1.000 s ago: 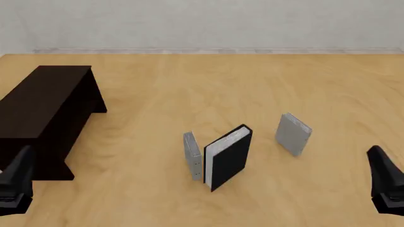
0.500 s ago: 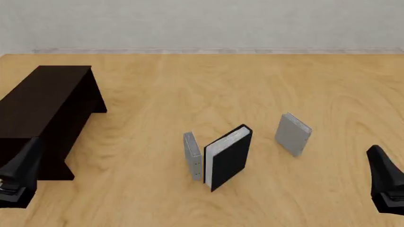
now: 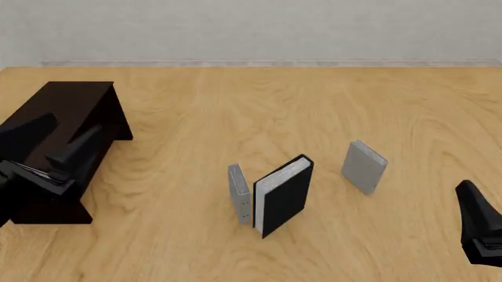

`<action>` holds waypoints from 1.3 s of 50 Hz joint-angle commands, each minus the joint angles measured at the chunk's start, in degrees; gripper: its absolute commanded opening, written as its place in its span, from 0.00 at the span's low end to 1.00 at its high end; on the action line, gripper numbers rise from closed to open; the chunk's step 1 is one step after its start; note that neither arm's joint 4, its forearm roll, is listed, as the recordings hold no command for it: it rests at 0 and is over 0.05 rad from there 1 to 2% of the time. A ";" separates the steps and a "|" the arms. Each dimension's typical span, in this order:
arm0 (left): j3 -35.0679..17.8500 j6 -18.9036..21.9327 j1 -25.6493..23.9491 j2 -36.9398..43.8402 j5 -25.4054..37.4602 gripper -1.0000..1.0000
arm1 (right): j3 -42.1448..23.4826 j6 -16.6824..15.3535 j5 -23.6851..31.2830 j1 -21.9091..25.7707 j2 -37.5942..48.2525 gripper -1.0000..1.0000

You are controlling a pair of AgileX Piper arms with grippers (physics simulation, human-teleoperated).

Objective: Pick up the book in the middle and place it on the cabinet shelf.

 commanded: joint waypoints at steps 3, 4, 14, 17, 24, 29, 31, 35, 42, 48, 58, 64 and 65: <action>-9.65 0.00 -3.24 10.27 1.73 1.00 | 0.04 0.00 -0.05 0.00 0.01 1.00; -10.04 1.14 -3.30 10.05 1.70 1.00 | 0.04 0.00 -0.07 0.00 0.03 1.00; -18.82 1.45 -5.65 17.71 6.94 1.00 | 0.02 -0.01 0.14 0.00 -0.17 1.00; -19.81 2.62 -5.81 19.20 6.81 1.00 | 0.01 -0.01 0.18 0.00 -0.19 1.00; -22.09 2.11 -6.77 23.02 7.24 1.00 | 0.03 -0.01 0.06 0.00 -0.08 1.00; -23.88 3.75 -7.28 24.97 7.47 1.00 | 0.06 0.01 0.09 -0.01 -0.14 1.00; -25.08 4.23 -8.12 25.37 7.83 1.00 | 0.06 -0.01 0.09 0.00 -0.15 1.00; -27.45 4.22 -10.06 26.82 8.92 1.00 | 0.06 -0.02 0.09 -0.01 -0.14 1.00; -29.94 3.24 -12.55 28.93 10.87 1.00 | 0.06 -0.02 0.09 0.00 -0.15 1.00; -32.42 2.70 -14.36 31.56 12.75 1.00 | 0.06 -0.03 0.09 0.00 -0.14 1.00; -36.42 3.42 -15.91 34.26 14.97 1.00 | 0.06 -0.02 0.09 0.01 -0.14 1.00; -37.00 2.29 -17.59 34.75 16.24 1.00 | 0.06 -0.02 0.09 0.00 -0.15 1.00; -37.13 2.24 -17.64 34.60 16.39 1.00 | 0.06 -0.01 0.09 0.00 -0.14 1.00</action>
